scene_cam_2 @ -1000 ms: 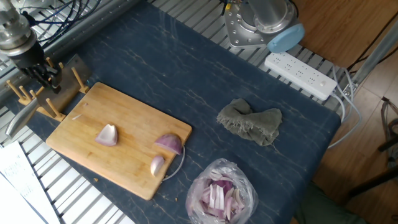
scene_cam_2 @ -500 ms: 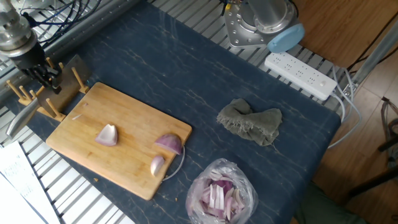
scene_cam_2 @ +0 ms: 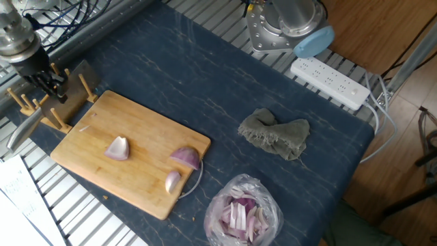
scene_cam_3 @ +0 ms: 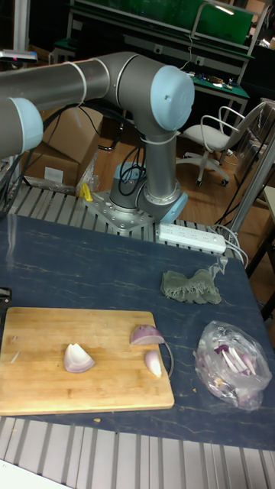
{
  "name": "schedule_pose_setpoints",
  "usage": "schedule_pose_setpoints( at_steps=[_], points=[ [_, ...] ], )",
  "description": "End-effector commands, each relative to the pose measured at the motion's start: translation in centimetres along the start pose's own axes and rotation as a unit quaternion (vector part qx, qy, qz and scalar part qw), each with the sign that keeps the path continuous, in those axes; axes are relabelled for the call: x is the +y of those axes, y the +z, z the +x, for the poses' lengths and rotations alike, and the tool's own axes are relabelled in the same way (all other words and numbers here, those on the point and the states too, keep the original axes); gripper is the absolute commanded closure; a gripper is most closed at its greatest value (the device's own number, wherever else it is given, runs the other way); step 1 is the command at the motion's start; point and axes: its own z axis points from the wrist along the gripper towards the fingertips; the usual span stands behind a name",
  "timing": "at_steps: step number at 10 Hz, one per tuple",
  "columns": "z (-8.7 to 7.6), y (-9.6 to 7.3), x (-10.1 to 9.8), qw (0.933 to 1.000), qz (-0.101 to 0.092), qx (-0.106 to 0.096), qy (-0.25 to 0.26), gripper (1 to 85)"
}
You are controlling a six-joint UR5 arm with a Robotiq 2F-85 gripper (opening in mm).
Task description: Chop the onions
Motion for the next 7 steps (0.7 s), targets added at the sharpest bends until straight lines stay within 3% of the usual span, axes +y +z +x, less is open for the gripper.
schedule_pose_setpoints(
  at_steps=[1, 3, 4, 5, 6, 7],
  points=[
    [-0.4, -1.6, 0.3, 0.9999, 0.012, 0.001, 0.007, 84.7],
    [-0.4, -4.8, 0.7, 0.9991, 0.042, 0.01, 0.001, 84.7],
    [0.1, -6.8, 1.0, 0.9973, 0.069, 0.018, -0.018, 84.7],
    [-0.3, -8.9, 1.9, 0.9951, 0.093, 0.006, -0.032, 84.7],
    [-0.7, -10.5, 2.9, 0.9937, 0.104, -0.003, -0.041, 84.7],
    [-0.7, -11.6, 3.5, 0.9906, 0.127, -0.005, -0.05, 84.7]
  ],
)
